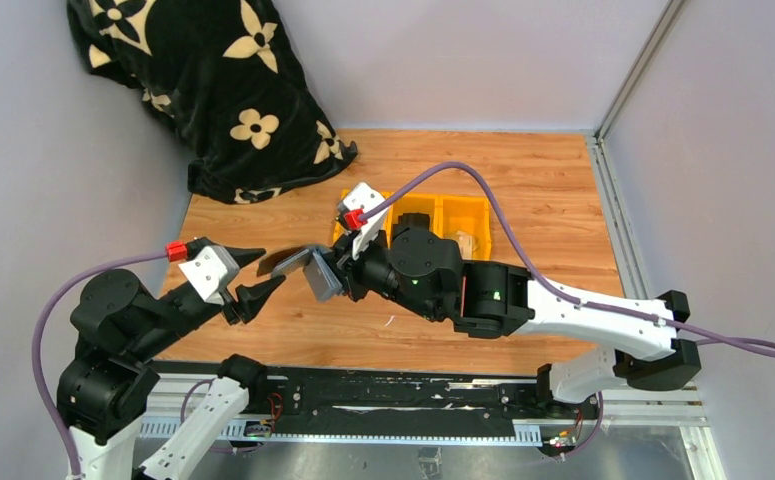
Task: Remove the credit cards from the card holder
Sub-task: Remove the credit card from the card holder.
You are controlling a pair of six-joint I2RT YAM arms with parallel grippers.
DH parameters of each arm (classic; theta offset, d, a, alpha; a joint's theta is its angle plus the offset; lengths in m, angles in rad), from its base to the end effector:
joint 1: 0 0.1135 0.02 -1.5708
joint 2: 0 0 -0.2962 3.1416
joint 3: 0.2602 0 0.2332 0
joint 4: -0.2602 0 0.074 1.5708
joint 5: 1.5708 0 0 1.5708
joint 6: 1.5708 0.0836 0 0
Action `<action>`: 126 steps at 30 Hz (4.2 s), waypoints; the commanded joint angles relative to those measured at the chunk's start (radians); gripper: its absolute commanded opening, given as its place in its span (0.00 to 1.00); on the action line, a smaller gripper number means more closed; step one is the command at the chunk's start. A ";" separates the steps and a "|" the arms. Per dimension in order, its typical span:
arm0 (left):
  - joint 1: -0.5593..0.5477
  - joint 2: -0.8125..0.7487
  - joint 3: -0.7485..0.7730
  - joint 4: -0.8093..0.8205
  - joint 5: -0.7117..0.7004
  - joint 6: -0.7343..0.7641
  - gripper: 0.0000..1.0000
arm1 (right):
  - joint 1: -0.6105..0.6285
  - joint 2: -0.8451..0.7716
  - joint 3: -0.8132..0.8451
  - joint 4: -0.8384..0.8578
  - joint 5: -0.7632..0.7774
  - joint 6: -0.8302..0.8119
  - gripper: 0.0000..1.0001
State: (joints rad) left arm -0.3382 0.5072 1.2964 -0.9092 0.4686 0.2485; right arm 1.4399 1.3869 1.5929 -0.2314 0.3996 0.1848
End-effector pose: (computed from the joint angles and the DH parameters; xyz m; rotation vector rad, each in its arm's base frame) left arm 0.0108 -0.0438 0.4418 0.8174 1.4894 -0.4624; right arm 0.0747 0.3181 0.5057 -0.7028 1.5220 0.9349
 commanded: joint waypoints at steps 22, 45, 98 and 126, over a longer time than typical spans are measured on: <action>-0.007 0.021 0.060 -0.042 0.194 -0.005 0.00 | -0.078 -0.171 -0.225 0.222 -0.383 0.020 0.01; -0.007 0.101 0.061 -0.157 0.089 0.004 0.00 | -0.401 -0.130 -0.163 0.117 -0.881 0.241 0.78; -0.004 0.313 0.107 -0.359 0.808 -0.173 0.11 | -0.337 -0.088 -0.254 0.306 -1.482 0.121 0.04; 0.059 0.375 0.257 -0.301 0.305 -0.213 0.00 | -0.396 -0.192 -0.451 0.621 -1.125 0.473 0.60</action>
State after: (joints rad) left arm -0.2909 0.8917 1.5253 -1.2587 0.7677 0.0696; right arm 1.0153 1.1439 1.1690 0.2752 -0.6872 0.5575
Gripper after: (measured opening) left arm 0.136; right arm 0.600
